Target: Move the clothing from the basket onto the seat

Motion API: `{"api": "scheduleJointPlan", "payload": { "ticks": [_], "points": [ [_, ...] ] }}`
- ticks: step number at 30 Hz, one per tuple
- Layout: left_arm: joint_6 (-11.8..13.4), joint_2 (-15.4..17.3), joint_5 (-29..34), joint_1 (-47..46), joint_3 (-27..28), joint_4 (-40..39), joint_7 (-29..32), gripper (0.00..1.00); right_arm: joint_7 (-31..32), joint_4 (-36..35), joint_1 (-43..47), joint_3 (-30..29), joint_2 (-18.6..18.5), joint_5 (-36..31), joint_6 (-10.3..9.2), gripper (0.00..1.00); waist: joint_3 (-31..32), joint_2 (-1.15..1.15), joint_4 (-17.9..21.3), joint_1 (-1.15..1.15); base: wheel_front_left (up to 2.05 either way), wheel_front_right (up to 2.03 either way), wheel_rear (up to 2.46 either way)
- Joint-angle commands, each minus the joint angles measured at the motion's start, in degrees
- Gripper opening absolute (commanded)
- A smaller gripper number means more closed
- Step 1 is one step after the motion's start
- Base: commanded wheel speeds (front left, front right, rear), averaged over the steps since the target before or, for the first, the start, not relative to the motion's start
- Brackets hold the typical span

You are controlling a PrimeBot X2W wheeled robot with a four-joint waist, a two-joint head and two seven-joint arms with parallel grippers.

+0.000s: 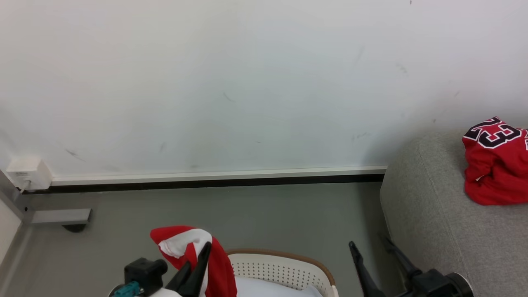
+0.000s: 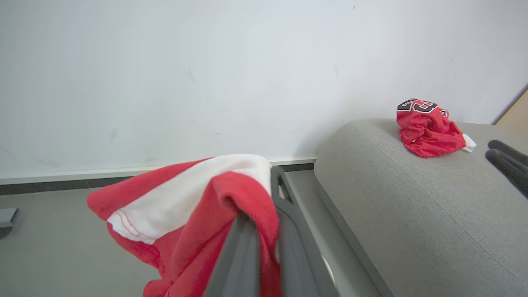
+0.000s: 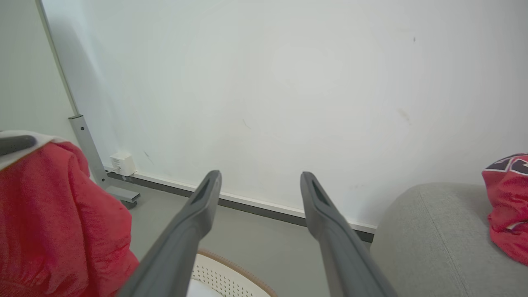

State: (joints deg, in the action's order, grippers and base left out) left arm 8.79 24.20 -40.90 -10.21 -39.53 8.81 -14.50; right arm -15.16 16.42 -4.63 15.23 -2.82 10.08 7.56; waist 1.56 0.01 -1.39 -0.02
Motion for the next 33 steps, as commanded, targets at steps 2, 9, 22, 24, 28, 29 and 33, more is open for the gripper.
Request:
{"api": "scheduleJointPlan", "payload": {
  "ticks": [2,9,22,24,28,29,33],
  "points": [
    [1.1,1.6,0.4,1.0,0.2,-4.5,1.2,0.00,0.0,0.4,-1.7,3.5,-0.2,-0.5,-0.15,1.00,0.5,-0.01,0.2,0.02,0.00,0.00,0.00],
    [1.9,4.2,1.1,1.0,-0.4,-12.9,4.3,0.00,0.0,0.5,-6.2,15.3,-3.2,2.1,-0.15,1.00,0.6,-0.01,1.0,0.02,0.00,0.00,0.00],
    [-0.1,3.6,3.4,-2.6,-4.7,-19.6,8.3,0.00,0.0,4.0,-17.0,34.6,-7.1,11.7,-0.15,1.00,-0.1,-0.01,2.1,0.02,0.00,0.00,0.00],
    [-0.9,3.2,3.1,-2.9,-5.8,-20.2,8.9,0.00,0.0,4.6,-17.8,35.5,-6.8,12.7,-0.15,1.00,-0.1,-0.01,2.0,0.02,0.00,0.00,0.00],
    [-1.7,3.2,3.0,-3.2,-6.7,-20.1,9.7,0.00,0.0,5.3,-18.5,36.5,-6.3,13.7,-0.15,1.00,-0.1,-0.01,1.8,0.02,0.00,0.00,0.00],
    [-2.0,3.1,3.0,-3.1,-7.1,-20.1,9.9,0.00,0.0,5.4,-18.7,37.1,-6.1,14.1,-0.15,1.00,0.0,-0.01,1.8,0.02,0.00,0.00,0.00],
    [-3.5,2.8,2.2,-2.9,-8.4,-20.6,10.3,0.00,0.0,6.4,-18.9,39.8,-5.8,16.6,-0.15,1.00,0.1,-0.01,1.6,0.02,0.00,0.00,0.00]
  ]
}}
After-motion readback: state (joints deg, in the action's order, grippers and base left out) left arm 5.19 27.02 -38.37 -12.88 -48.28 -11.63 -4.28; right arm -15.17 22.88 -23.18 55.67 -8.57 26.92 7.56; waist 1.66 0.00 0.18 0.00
